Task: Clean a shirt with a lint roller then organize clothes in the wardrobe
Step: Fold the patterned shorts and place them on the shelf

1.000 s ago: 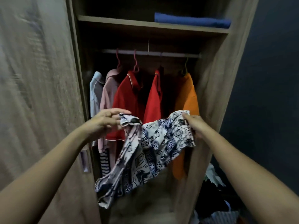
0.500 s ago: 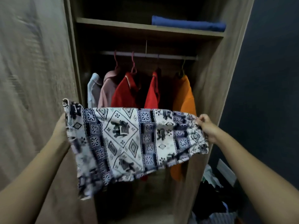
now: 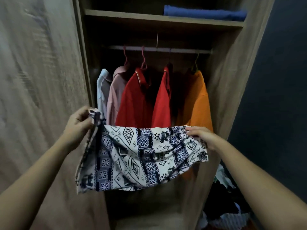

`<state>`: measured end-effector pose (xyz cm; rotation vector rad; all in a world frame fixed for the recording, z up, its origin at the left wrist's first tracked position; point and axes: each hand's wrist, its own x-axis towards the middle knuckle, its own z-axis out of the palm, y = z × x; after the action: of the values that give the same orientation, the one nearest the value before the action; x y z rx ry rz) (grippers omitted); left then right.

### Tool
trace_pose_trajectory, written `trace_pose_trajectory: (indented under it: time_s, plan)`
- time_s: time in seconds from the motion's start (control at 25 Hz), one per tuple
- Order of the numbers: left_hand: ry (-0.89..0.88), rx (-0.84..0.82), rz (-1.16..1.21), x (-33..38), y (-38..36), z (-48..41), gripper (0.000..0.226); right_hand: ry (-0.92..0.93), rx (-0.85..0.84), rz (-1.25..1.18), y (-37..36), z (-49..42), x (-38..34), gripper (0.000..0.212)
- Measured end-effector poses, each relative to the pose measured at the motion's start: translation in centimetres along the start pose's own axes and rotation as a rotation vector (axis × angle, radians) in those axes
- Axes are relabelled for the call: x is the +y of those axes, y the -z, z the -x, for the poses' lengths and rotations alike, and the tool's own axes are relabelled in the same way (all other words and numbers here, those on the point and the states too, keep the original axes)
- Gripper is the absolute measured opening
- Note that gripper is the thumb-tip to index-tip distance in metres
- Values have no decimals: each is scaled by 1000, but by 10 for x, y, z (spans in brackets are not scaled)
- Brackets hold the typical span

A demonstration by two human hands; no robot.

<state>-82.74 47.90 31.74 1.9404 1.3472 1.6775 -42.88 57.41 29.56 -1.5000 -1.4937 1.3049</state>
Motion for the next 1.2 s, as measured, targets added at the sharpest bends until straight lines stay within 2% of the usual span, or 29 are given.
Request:
trace_pose_trajectory:
  time_s: [0.16,0.28,0.4,0.48,0.56,0.64,0.72,0.88,1.0,1.08,1.16,1.2]
  plan:
    - [-152,-245,-288,9,-38,20,8,187,68,157,-21,1,-15,45]
    - [-197,-347,-197,16,-78,29,7,290,-37,218,-43,0,-26,37]
    - [-215,-348,-161,26,-107,22,23,347,-115,220,-65,4,-33,30]
    - [-177,-330,-176,28,-116,11,28,295,-225,41,-74,7,-32,47]
    - [-106,-275,-167,30,-122,6,17,299,-329,-60,-79,8,-27,69]
    - [-54,-218,-175,31,-127,4,9,382,-358,46,-82,10,-19,78]
    - [-9,-185,-190,32,-132,5,12,495,-285,153,-85,12,-15,66]
    - [67,-50,-209,29,-139,14,27,622,-163,217,-96,10,-10,32]
    - [105,14,-214,26,-141,19,33,698,-93,246,-105,4,-6,24]
    - [123,41,-219,24,-141,21,34,717,-113,267,-111,0,-4,22]
    - [147,-11,-202,20,-137,23,33,723,-173,264,-114,0,-5,23]
    - [163,-120,-115,17,-131,24,29,710,-210,232,-114,1,-7,25]
